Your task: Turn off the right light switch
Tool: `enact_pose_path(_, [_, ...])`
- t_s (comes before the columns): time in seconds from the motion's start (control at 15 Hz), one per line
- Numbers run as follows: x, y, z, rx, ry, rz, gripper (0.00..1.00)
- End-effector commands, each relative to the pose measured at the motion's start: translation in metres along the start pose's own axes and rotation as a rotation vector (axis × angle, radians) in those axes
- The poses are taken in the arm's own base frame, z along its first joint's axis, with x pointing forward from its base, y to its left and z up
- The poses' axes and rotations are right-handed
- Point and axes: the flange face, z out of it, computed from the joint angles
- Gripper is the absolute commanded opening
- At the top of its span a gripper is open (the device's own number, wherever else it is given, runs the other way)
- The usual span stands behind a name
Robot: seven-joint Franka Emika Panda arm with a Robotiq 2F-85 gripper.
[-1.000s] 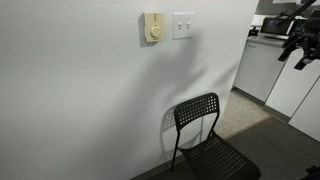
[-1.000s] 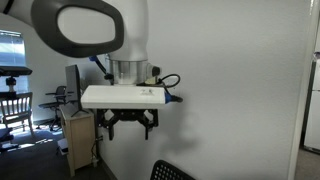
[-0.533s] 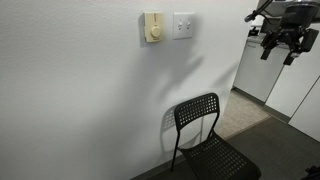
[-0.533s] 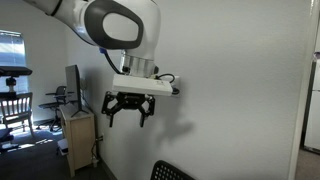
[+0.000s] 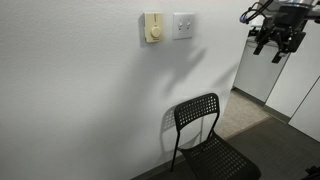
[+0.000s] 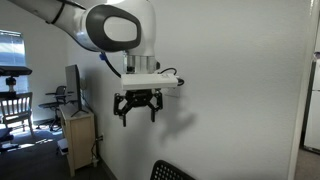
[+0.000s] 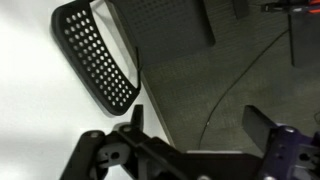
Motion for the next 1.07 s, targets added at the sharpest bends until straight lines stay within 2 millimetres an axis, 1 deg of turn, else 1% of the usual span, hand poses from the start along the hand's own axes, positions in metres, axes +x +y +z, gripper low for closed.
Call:
enact_pose_path(0.0, [0.026,0.005,0.002,-0.177,-0.053,-0.092,1.0])
enact_pose_path(0.33, [0.088,0.005,0.005,-0.44,-0.036,-0.271,1.0])
enact_pose_path(0.53, [0.115,0.012,0.004,-0.589,0.0,-0.339,1.0])
enact_pose_path(0.6, [0.119,0.015,0.006,-0.575,-0.012,-0.32,1.0])
enact_pose_path(0.67, [0.114,0.003,0.003,-0.551,-0.003,-0.318,1.0])
enact_pose_path(0.87, [0.12,0.007,0.007,-0.554,-0.006,-0.316,1.0])
enact_pose_path(0.93, [0.115,0.009,0.009,-0.56,-0.018,-0.314,1.0])
enact_pose_path(1.0, [0.116,0.011,0.008,-0.573,-0.018,-0.316,1.0])
